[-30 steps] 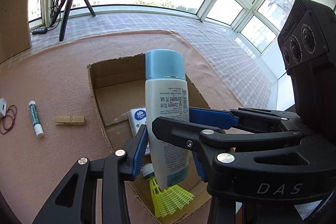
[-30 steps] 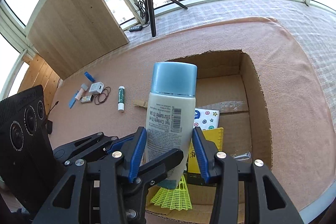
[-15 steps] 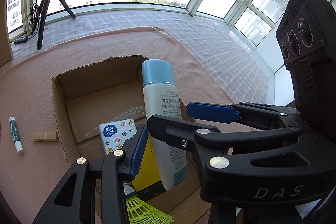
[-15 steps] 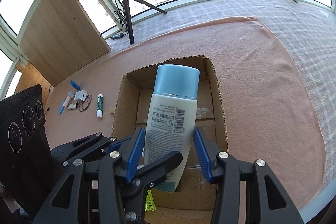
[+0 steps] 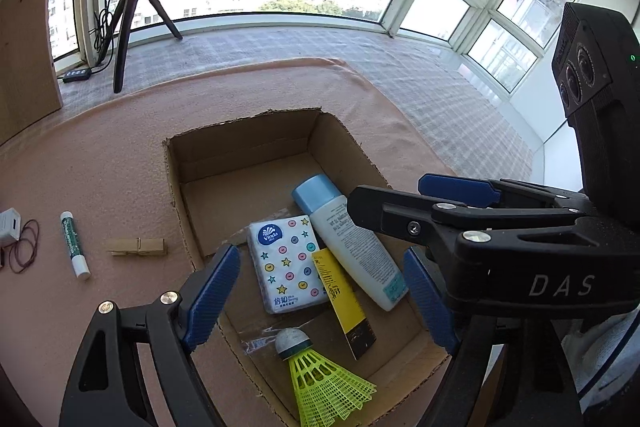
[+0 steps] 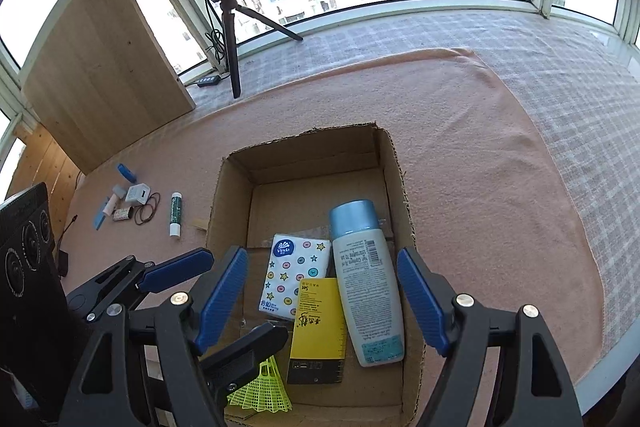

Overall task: Organize objects
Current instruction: 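Open the right tool to drop the lotion bottle into the box, then grasp the small white grey-capped bottle with the left tool while the right tool reaches the white charger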

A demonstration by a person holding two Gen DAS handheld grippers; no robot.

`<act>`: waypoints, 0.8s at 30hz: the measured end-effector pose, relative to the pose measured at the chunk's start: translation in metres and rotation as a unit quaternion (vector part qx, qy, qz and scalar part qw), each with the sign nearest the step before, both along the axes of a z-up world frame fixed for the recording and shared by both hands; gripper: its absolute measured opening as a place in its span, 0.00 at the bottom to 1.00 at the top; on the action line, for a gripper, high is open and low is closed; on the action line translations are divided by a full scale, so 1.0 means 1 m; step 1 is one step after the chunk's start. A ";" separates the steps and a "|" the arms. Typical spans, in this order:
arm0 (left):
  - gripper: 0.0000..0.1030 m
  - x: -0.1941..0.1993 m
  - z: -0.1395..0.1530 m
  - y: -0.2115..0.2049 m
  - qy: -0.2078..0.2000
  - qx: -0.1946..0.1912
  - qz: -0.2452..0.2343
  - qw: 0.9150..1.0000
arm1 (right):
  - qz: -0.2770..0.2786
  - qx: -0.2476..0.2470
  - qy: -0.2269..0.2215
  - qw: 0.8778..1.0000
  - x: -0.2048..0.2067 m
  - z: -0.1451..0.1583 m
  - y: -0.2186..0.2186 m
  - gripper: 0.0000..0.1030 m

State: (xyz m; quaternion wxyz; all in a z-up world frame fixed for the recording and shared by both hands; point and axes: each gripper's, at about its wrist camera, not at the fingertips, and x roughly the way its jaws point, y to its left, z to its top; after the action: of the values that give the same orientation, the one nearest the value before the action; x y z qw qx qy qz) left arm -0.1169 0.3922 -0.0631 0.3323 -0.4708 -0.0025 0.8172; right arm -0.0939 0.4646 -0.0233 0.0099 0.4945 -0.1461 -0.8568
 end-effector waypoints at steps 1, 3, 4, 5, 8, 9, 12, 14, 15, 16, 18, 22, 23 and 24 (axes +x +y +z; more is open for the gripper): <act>0.83 0.001 0.001 -0.006 0.000 0.001 0.003 1.000 | 0.000 -0.001 0.001 1.000 0.000 0.001 -0.003 0.72; 0.83 0.002 0.002 -0.019 0.000 0.001 0.009 1.000 | 0.005 -0.003 0.004 1.000 0.000 0.003 -0.010 0.72; 0.83 0.003 0.002 -0.026 0.000 0.002 0.013 1.000 | 0.007 -0.002 0.006 1.000 0.000 0.004 -0.015 0.72; 0.83 0.003 0.003 -0.034 0.000 0.002 0.018 1.000 | 0.009 -0.001 0.009 1.000 0.000 0.005 -0.020 0.72; 0.83 0.003 0.006 -0.062 0.002 0.003 0.035 0.999 | 0.020 0.003 0.018 1.000 -0.001 0.010 -0.038 0.72; 0.83 0.002 0.007 -0.072 0.003 0.003 0.040 0.999 | 0.025 0.006 0.020 0.999 -0.002 0.011 -0.045 0.72; 0.83 -0.001 0.010 -0.104 0.003 0.003 0.061 0.998 | 0.040 0.014 0.025 0.999 -0.006 0.012 -0.067 0.72; 0.83 -0.004 0.010 -0.128 -0.002 0.003 0.077 0.997 | 0.051 0.017 0.026 0.998 -0.010 0.012 -0.083 0.72; 0.83 -0.006 0.010 -0.141 -0.004 0.003 0.086 0.996 | 0.055 0.014 0.026 0.998 -0.012 0.011 -0.091 0.72; 0.83 -0.008 0.009 -0.154 -0.007 0.003 0.095 0.995 | 0.059 0.011 0.027 0.998 -0.014 0.010 -0.098 0.72; 0.83 -0.013 0.008 -0.178 -0.008 -0.003 0.112 0.994 | 0.065 0.007 0.029 0.997 -0.019 0.008 -0.114 0.72; 0.83 -0.023 0.007 -0.229 -0.018 -0.005 0.147 0.989 | 0.076 -0.003 0.031 0.997 -0.033 0.003 -0.141 0.72; 0.83 -0.027 0.006 -0.241 -0.020 -0.008 0.156 0.988 | 0.082 -0.003 0.030 0.996 -0.038 0.002 -0.147 0.72; 0.83 -0.030 0.006 -0.254 -0.022 -0.011 0.164 0.986 | 0.085 -0.001 0.028 0.996 -0.043 0.001 -0.153 0.72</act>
State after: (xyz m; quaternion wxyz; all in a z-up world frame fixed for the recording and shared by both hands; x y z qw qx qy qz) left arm -0.1464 0.1385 -0.0575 0.1883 -0.4855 -0.0776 0.8502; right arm -0.1366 0.3113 -0.0224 0.0876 0.4807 -0.1036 -0.8663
